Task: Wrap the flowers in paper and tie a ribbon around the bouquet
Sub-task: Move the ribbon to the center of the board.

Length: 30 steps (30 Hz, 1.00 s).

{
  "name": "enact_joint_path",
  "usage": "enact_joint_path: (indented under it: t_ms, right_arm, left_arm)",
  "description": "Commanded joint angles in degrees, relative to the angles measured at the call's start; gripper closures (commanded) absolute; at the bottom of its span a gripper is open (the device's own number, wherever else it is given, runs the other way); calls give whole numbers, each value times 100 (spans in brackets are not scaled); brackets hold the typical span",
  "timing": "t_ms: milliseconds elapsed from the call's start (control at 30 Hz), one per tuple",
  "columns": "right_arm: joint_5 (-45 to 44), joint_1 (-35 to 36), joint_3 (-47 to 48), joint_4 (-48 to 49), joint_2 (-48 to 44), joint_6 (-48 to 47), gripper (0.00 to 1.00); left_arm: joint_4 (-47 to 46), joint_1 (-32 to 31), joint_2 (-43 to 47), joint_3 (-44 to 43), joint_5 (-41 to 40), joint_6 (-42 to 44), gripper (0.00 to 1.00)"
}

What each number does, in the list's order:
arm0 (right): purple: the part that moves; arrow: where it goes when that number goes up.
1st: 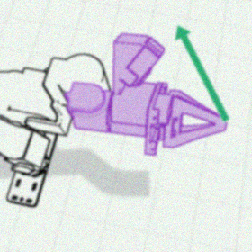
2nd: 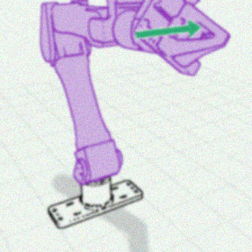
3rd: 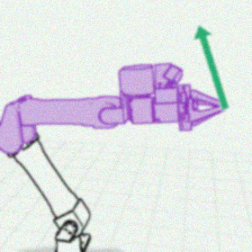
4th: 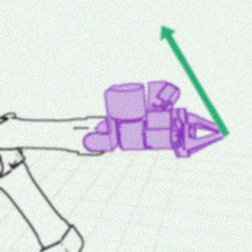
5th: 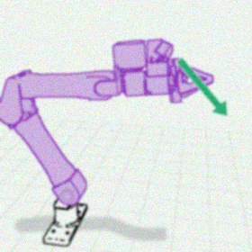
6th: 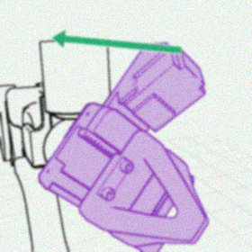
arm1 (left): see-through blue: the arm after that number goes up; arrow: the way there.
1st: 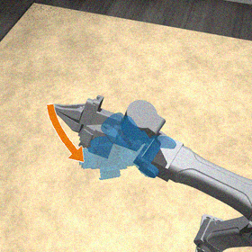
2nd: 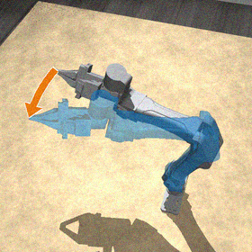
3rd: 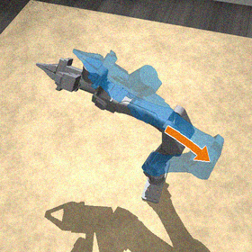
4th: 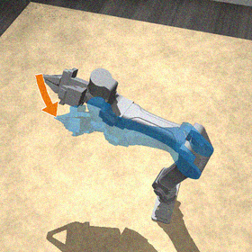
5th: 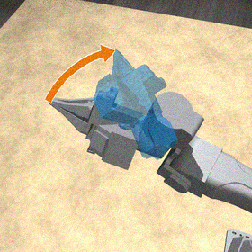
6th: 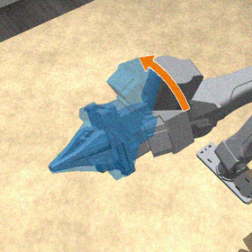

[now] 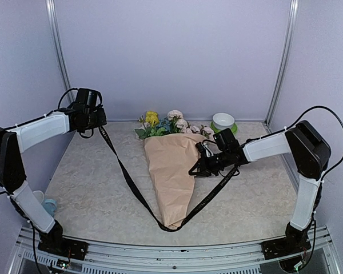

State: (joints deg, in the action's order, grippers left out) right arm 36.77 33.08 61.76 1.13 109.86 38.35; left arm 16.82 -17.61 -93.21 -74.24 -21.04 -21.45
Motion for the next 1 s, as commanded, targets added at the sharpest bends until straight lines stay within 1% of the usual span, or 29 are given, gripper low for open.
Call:
enact_joint_path:
  t_ms: [0, 100, 200, 300, 367, 433, 533, 600, 767, 867, 967]
  right_arm:
    - [-136, -37, 452, -436, -145, -275, 100]
    - [-388, -51, 919, -708, -74, -378, 100]
    - [-162, -86, 1204, -787, -28, -332, 100]
    - [33, -89, 1320, -905, -63, -333, 100]
    - [122, -91, 1313, -975, -119, -336, 100]
    - [162, -92, 1283, -1034, -154, -353, 100]
    - [138, -91, 1174, -1046, -138, -355, 100]
    - [151, -92, 1125, -1022, -116, -340, 100]
    - [131, -92, 1126, -1071, -163, -361, 100]
    - [120, -91, 1161, -1188, -166, -419, 100]
    - [120, -91, 1180, -1278, -155, -462, 100]
  left_arm:
    - [115, -136, -93, 121, 472, 431, 100]
    - [-264, -538, 417, 850, 1322, 329, 100]
    - [-510, -804, 886, 1408, 1769, 173, 100]
    - [-429, -906, 908, 1680, 1575, 77, 100]
    - [-326, -882, 588, 1735, 1149, -72, 100]
    - [-290, -843, 164, 1603, 761, -186, 100]
    - [-500, -809, -492, 1047, -68, -98, 100]
    - [-555, -741, -954, 387, -737, 6, 100]
    - [-567, -483, -2126, -1498, -2211, 706, 100]
    - [-609, -304, -2578, -2384, -2458, 905, 100]
    - [-856, -170, -2747, -2887, -2539, 1050, 100]
